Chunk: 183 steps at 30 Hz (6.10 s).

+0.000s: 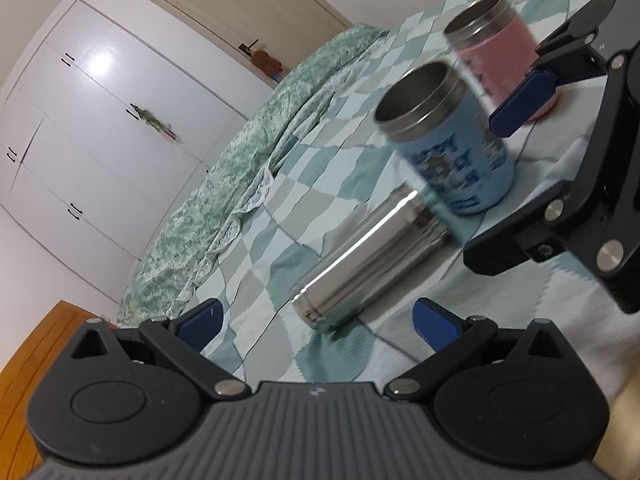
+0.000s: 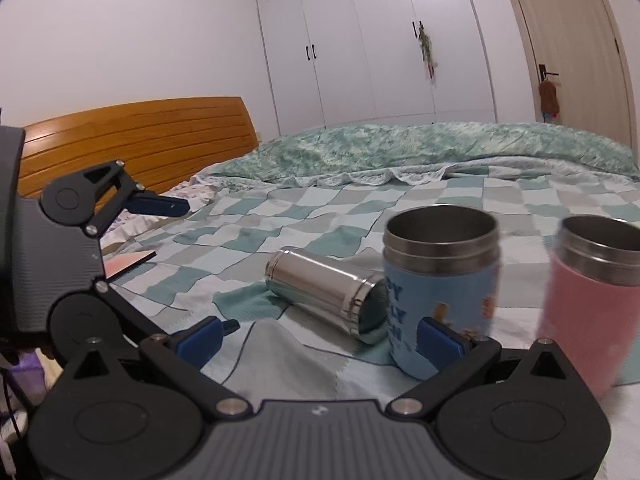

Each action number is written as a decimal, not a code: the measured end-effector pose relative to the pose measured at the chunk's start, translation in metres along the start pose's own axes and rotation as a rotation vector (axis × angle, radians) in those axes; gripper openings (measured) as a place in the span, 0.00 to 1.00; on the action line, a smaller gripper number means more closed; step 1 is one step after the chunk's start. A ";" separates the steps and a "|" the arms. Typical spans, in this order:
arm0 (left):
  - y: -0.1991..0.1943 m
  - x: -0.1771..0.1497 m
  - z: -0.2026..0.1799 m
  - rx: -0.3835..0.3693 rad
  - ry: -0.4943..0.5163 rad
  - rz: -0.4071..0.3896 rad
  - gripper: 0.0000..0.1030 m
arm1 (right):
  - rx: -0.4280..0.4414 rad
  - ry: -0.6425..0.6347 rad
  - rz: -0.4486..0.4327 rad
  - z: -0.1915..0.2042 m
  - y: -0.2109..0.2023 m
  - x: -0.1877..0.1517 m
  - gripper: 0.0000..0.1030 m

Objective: Flip cup upright
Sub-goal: 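Move the left tool down toward the lying silver steel bottle, then close the left gripper around the silver bottle's body, then lift the silver bottle off the bed with the left gripper, then grasp the silver bottle with the right gripper while the left gripper releases it, then rotate the silver bottle upright with the right gripper, carrying it beside the pink cup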

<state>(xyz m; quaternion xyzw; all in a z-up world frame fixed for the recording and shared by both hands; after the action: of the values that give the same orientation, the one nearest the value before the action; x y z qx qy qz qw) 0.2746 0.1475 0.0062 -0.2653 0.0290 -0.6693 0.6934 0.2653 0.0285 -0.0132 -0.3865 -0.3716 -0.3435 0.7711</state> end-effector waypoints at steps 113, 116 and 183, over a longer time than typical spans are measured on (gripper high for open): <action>-0.052 0.202 -0.186 -0.375 0.309 -0.391 0.62 | -0.360 0.102 -0.099 -0.180 -0.234 0.017 1.00; -0.047 0.203 -0.185 -0.377 0.239 -0.369 0.63 | -0.366 0.108 -0.064 -0.197 -0.235 0.011 1.00; -0.108 0.119 -0.137 -0.314 -0.578 -0.096 1.00 | -0.334 0.300 0.540 -0.155 -0.134 -0.010 0.91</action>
<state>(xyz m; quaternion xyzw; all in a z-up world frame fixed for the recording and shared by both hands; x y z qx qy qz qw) 0.1337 -0.0061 -0.0295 -0.5490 -0.0785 -0.5854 0.5913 0.1982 -0.1636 -0.0422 -0.5370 -0.0774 -0.2363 0.8061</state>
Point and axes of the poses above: each gripper's, at about its wrist camera, not at the fingertips, and y roughly the way its jaws point, z to its left, x to its top, the point moved 9 cm from there along y, roughly the way its jaws point, and after that the axes turned 15 degrees about y, right-handed, at the moved point
